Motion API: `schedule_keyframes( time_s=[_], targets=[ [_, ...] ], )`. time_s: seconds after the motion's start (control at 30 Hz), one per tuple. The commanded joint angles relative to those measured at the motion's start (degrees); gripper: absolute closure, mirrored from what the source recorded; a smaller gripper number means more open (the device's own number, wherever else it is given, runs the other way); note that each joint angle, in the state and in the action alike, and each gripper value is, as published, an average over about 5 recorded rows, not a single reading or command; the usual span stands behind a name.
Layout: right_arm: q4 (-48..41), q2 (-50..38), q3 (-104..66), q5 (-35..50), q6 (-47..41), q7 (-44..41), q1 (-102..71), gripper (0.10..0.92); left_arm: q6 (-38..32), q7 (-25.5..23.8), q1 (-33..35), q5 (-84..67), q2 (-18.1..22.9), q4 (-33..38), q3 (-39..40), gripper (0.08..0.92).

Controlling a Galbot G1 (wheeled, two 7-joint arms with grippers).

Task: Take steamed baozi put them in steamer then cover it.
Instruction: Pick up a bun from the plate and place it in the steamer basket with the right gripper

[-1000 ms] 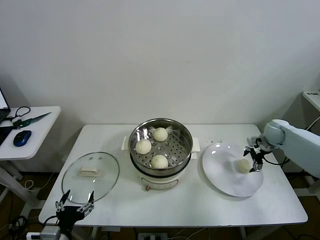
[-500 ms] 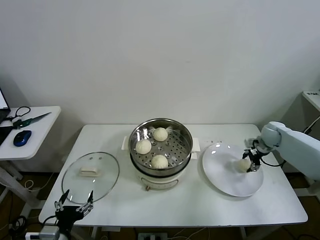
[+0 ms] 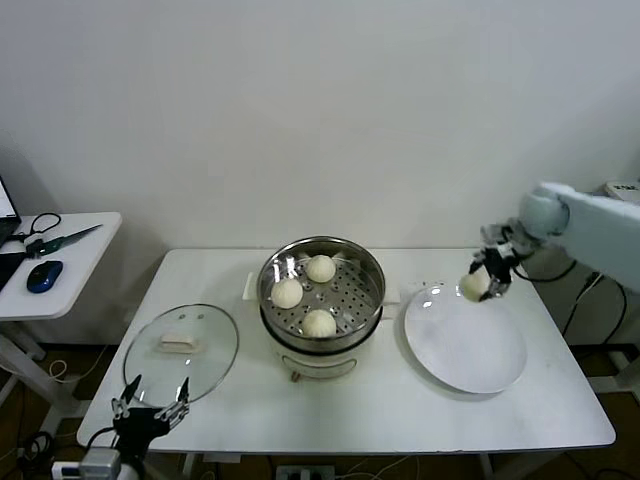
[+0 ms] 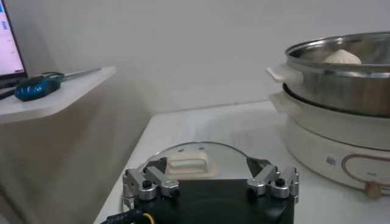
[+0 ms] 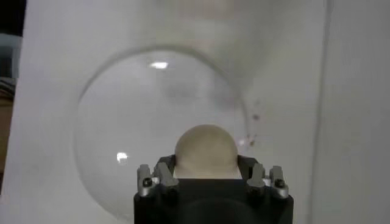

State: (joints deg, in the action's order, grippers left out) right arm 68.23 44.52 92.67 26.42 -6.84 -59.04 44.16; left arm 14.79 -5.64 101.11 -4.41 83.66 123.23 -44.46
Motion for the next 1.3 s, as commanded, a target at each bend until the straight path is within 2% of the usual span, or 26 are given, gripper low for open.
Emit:
schedule_keyframes(
  time_s=[0.03, 0.23, 0.43, 0.83, 1.3],
  targets=[
    [17.7, 13.3, 14.1, 27.7, -8.9, 7.3, 26.9, 0.347, 0.0, 0.0, 0.0, -0.2, -0.1, 0.8, 0.2, 0.177],
    [19.4, 22.0, 7.5, 32.6, -15.3, 14.4, 19.9, 0.347, -0.1, 0.1, 0.1, -0.5, 0.1, 1.2, -0.2, 0.177],
    [15.7, 26.4, 6.7, 28.7, -17.1, 17.0, 9.9, 0.347, -0.1, 0.1, 0.1, -0.5, 0.3, 1.4, -0.3, 0.177],
    [11.1, 24.1, 6.7, 20.5, -18.0, 19.0, -1.1, 0.347, -0.3, 0.1, 0.2, -0.6, -0.1, 0.4, -0.4, 0.177],
    [8.7, 23.5, 6.1, 17.1, -17.8, 19.1, -3.1, 0.347, -0.2, 0.1, -0.2, -0.6, -0.1, -0.1, -0.3, 0.177]
  ],
)
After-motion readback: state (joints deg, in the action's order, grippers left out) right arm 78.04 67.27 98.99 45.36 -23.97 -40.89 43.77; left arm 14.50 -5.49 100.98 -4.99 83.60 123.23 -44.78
